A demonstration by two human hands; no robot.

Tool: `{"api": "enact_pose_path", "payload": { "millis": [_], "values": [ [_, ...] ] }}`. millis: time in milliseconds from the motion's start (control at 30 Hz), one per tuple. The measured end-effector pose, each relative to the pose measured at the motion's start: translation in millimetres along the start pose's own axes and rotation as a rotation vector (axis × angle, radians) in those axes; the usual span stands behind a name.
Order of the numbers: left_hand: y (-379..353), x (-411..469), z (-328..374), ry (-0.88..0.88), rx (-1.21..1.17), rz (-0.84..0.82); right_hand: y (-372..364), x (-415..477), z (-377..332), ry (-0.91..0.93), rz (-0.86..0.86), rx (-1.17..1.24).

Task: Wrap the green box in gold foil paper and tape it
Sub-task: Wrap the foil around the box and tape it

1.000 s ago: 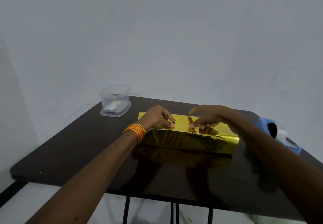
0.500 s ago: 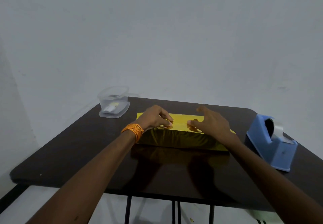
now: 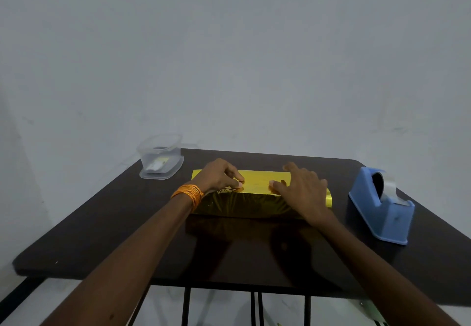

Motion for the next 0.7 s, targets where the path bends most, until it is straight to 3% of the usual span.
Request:
{"api": "enact_pose_path", "payload": {
  "millis": [200,300,400,467,600,700],
  "values": [
    [0.3,-2.3,11.8,0.07,0.238,0.056,29.0,-19.8,27.9,0.023,0.101,0.027],
    [-0.9,-10.6,35.4,0.11,0.497,0.132,58.6,-31.8,46.1,0.01,0.178,0.053],
    [-8.8,-12.8,71.9,0.048,0.66,0.241,92.5,-44.4,84.0,-0.074,0.231,0.117],
    [-22.3,-7.9,96.0,-0.059,0.549,0.25,108.7,-49.7,121.5,-0.171,0.236,0.216],
    [-79.9,16.7,154.1,-0.28,0.142,0.08,112.5,-58.3,208.1,-0.385,0.223,0.402],
    [-133.8,41.7,189.2,-0.305,0.061,-0.016,83.7,-63.4,244.0,-0.459,0.087,0.647]
  ]
}}
Point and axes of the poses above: each hand's wrist, its own x-axis towards the middle knuckle, its own y-axis out of the back of the hand, z = x × y, the point moved 8 cm from there along x, towards the middle knuckle, and after that the axes turned 13 degrees about -z, right-handed, at the moved point
